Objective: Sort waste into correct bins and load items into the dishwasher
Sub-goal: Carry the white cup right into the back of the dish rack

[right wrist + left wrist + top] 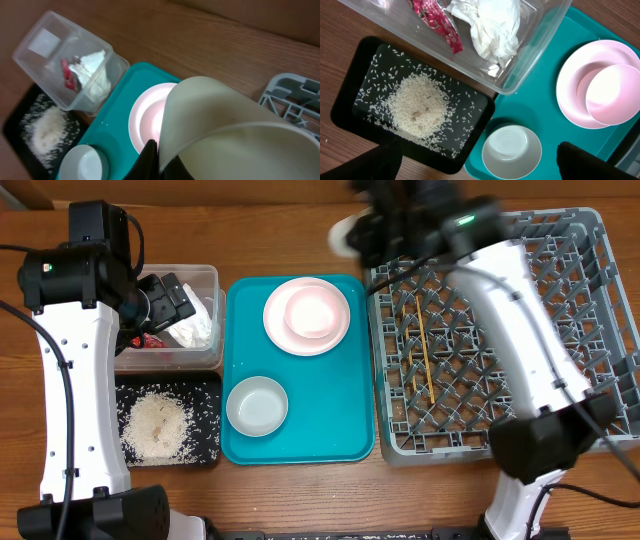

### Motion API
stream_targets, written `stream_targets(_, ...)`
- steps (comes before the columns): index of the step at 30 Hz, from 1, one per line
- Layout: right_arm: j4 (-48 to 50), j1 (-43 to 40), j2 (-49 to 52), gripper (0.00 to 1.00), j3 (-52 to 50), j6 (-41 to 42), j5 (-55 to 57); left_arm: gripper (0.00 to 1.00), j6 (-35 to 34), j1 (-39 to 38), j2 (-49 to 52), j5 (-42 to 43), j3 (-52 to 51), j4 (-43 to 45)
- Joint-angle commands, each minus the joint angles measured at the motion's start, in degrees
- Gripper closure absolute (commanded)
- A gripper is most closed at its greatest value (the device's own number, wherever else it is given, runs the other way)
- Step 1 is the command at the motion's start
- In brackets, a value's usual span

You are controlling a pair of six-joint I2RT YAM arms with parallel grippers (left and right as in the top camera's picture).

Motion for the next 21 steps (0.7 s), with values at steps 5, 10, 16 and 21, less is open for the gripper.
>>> stream_targets(5,-0.17,-17.44,5.86,0.96,-3.82,-14.86,-44.59,0.0,0.85,0.2,0.11,-0.52,0.09,-0.11)
stream_targets(10,-0.2,-23.71,12.04,0.96,-6.51,-22.01,-56.41,0.0,0.85,0.2,0.11,-0.52,0.09,-0.11)
stream_targets(16,0.9,-26.16,20.35,0.96,-6.91,-21.97,-64.26,0.0,0.85,0.2,0.11,-0.52,0.09,-0.11)
stream_targets(21,1.88,-25.64,23.76,0.96,-7.26,-21.97,-64.94,0.0,0.85,0.2,0.11,-0.52,0.09,-0.11)
